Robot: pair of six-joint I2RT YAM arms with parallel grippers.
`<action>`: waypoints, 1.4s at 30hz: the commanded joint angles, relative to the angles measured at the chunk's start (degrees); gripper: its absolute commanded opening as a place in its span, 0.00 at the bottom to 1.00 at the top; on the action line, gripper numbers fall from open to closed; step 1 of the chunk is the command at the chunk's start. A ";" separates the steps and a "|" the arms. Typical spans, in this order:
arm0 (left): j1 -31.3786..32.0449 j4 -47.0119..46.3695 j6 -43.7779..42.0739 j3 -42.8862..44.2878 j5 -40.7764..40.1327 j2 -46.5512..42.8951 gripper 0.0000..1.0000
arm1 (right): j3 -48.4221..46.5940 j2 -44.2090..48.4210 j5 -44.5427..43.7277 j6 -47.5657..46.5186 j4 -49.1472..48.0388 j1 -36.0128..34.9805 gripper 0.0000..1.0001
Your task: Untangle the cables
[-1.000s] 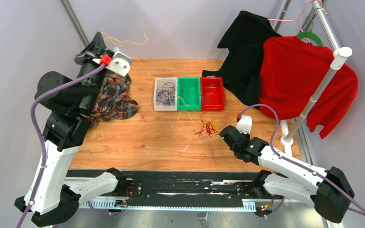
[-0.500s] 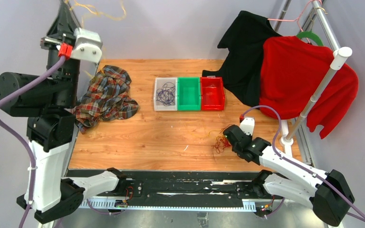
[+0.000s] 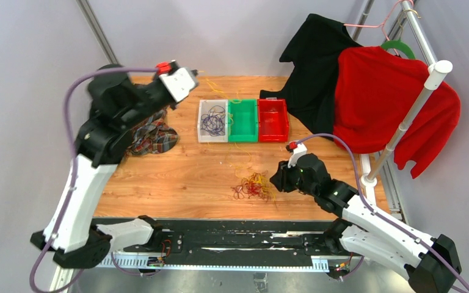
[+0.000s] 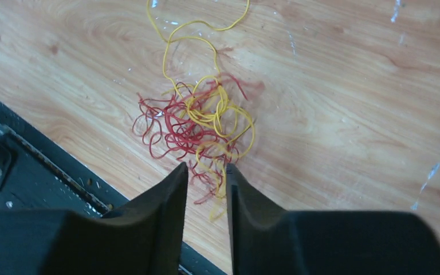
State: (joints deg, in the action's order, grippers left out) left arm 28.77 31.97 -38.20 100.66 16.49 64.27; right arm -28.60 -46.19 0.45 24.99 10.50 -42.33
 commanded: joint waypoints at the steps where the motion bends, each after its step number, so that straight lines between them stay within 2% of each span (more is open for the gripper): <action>1: 2.33 0.71 4.90 -1.87 3.90 5.01 0.00 | -1.40 0.45 3.12 -2.21 -2.60 0.27 0.40; 5: 5.37 -2.26 4.08 -3.15 1.65 9.92 0.00 | -2.71 1.00 -1.48 -0.61 -2.30 0.31 0.63; 6: 6.12 -3.13 3.50 -3.35 0.93 11.25 0.00 | -2.85 1.58 -3.50 -0.21 -1.93 0.30 0.64; 12: 8.16 -10.54 3.38 -2.50 -3.51 21.16 0.00 | -0.79 8.18 -21.03 4.58 -0.21 0.37 0.63; 17: 8.47 -15.50 3.75 4.35 -3.92 31.11 0.00 | 0.70 11.15 -29.15 4.72 -0.26 0.33 0.59; 22: 9.50 -16.02 3.62 13.17 -3.74 40.47 0.00 | 0.75 10.48 -32.09 3.65 -0.66 0.42 0.58; 32: 10.60 -20.43 2.87 22.94 -7.06 54.15 0.00 | 3.19 7.44 -32.76 3.53 -5.22 0.49 0.57; 38: 10.60 -24.25 0.33 20.82 -9.92 55.35 0.00 | 4.17 6.55 -32.18 3.93 -5.71 0.69 0.56; 42: 10.60 -23.61 -3.14 18.03 -12.41 54.86 0.00 | 5.09 7.18 -32.47 4.32 -5.69 0.84 0.56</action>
State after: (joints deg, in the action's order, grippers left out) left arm 39.13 11.66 -37.58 120.75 7.07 120.38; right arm -24.95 -39.72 -30.24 28.58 6.13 -42.30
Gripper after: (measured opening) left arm 0.010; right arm 0.565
